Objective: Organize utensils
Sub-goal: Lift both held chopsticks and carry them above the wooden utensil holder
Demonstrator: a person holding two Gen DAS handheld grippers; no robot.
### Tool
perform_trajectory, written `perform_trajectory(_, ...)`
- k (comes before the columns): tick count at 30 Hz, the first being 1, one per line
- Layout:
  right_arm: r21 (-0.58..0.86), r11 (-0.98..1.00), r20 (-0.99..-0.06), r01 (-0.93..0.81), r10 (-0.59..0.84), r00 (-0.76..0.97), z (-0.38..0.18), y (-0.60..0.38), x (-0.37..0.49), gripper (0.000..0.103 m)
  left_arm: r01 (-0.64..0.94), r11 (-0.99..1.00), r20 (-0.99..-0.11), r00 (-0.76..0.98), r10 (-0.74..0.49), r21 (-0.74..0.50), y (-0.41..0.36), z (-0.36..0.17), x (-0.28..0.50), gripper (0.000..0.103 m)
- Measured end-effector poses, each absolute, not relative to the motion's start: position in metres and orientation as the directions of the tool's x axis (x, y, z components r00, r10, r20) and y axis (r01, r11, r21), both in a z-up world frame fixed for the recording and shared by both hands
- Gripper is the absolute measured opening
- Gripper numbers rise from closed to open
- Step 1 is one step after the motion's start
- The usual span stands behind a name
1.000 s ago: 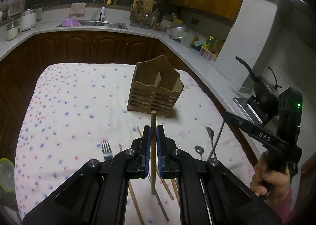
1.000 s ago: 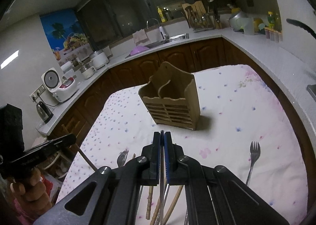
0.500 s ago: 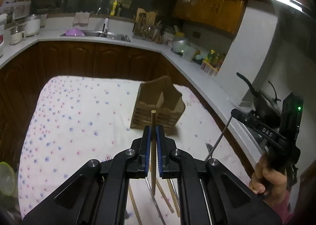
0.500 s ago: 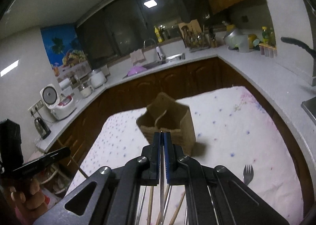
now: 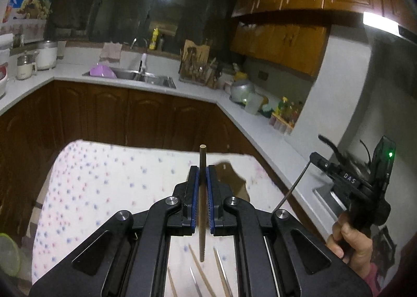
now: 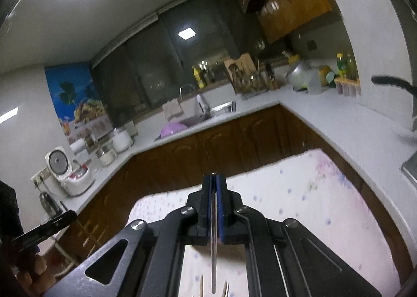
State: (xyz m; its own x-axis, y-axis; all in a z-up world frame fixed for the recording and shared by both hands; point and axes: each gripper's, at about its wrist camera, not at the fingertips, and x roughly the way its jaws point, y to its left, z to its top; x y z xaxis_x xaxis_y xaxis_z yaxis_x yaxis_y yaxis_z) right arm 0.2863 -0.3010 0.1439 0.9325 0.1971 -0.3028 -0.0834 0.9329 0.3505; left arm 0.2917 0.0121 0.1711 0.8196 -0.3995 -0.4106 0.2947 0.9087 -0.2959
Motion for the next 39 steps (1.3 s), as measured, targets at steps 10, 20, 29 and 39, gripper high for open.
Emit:
perform_trajectory(10,0.310,0.949,-0.230,-0.057,0.133,0.964,0.174,-0.303,0.336,0.004,0.225,0.922,-0.310,0.894,-0.324,-0.313,0.010,0.209,0.358,0.005)
perform_trajectory(20,0.317,0.948,-0.231,-0.029,0.107,0.967,0.123,-0.300,0.371,0.004,0.159,0.915,-0.339,0.894,-0.293,-0.372,-0.006,0.153,0.423,0.005)
perform_trajectory(29,0.315,0.949,-0.264,-0.012,0.100,0.959,0.076,-0.295,0.382,0.004,0.138,0.919,-0.397,0.871,-0.290,-0.369,-0.026,0.086,0.443,0.005)
perform_trajectory(39,0.328,0.945,-0.310,-0.011,0.118,0.943,0.057,-0.299,0.384,0.004,0.180,0.950,-0.438,0.854,-0.280,-0.255,-0.046,0.067,0.430,0.007)
